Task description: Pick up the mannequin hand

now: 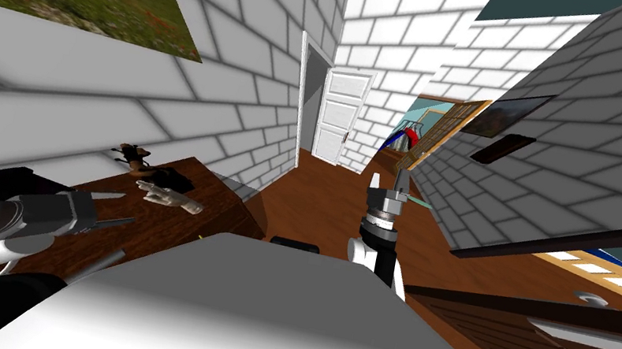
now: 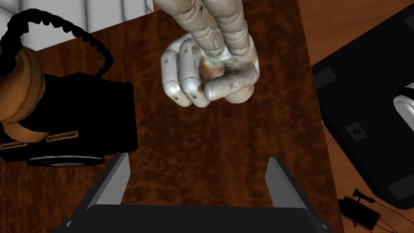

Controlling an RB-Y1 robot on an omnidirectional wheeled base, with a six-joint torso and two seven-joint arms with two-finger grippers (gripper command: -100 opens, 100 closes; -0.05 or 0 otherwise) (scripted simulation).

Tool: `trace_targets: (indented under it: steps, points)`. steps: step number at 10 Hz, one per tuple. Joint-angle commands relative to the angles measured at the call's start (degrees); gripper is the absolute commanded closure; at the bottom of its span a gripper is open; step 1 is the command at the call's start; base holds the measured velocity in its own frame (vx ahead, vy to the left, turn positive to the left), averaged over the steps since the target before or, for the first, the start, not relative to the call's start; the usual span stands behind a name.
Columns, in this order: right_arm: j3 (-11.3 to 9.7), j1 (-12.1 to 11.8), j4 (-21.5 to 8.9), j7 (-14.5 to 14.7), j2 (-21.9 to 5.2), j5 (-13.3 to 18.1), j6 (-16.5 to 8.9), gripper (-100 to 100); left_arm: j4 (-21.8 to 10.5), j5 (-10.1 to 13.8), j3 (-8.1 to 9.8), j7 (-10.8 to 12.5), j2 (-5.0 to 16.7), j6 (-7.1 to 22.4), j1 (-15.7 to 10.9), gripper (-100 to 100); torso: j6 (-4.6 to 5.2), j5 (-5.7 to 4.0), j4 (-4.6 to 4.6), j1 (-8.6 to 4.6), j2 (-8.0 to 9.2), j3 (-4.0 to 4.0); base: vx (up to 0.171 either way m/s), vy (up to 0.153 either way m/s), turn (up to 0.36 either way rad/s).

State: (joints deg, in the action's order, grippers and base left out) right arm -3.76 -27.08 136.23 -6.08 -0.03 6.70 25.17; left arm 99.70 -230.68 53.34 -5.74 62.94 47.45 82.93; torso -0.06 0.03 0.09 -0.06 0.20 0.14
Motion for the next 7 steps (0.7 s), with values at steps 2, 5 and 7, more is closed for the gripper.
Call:
trace_targets:
  steps: [2,5,7]
  points:
    - [0.0,0.0,0.0,0.0,0.0,0.0,0.0,0,-2.3,4.7,-0.69,0.1,0.1,0.0,-4.8,-100,0.01,0.00,-0.03,0.02,-0.12,-0.07,0.009,0.003,0.001]
    - [0.0,0.0,0.0,0.0,0.0,0.0,0.0,0,-2.3,9.8,-0.69,0.1,0.1,0.0,-8.6,-100,0.08,-0.02,-0.05,-0.01,-0.22,-0.13,0.003,0.001,0.003]
    - [0.0,0.0,0.0,0.0,0.0,0.0,0.0,0,-5.3,12.8,-3.96,-3.0,-2.7,-3.0,-11.6,-100,0.08,-0.04,-0.06,-0.05,-0.26,-0.16,-0.068,0.072,-0.057]
